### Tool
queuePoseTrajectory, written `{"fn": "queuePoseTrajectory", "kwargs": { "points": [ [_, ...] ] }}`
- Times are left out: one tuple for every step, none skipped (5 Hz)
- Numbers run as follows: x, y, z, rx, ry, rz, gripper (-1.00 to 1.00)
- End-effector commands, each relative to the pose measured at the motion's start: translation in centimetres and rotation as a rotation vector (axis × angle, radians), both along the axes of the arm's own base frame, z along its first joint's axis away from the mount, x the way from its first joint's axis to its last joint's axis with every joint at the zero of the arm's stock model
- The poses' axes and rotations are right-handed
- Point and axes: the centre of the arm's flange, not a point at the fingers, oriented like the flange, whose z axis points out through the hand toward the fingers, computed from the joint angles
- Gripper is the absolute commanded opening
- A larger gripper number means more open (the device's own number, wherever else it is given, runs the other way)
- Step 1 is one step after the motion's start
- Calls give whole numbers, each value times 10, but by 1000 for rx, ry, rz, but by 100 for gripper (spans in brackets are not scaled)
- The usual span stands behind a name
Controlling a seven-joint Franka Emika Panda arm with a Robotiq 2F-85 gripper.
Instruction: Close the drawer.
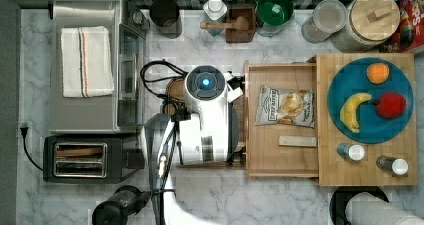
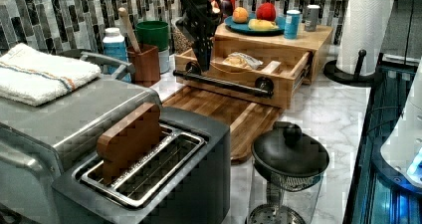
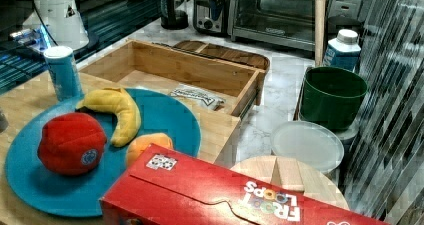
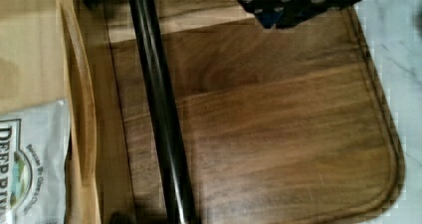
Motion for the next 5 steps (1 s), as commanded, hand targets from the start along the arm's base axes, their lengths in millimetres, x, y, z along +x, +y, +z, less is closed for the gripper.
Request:
{"fn": "queuePoseTrajectory", "kwargs": {
  "points": [
    [4, -6, -24, -15, -32, 177, -100],
    [9, -24, -38, -28, -32, 261, -100],
    [13, -38, -49, -33, -57, 303, -100],
    [14, -52, -41, -26, -50, 329, -100],
    [13, -70, -39, -29, -51, 357, -100]
  ]
}}
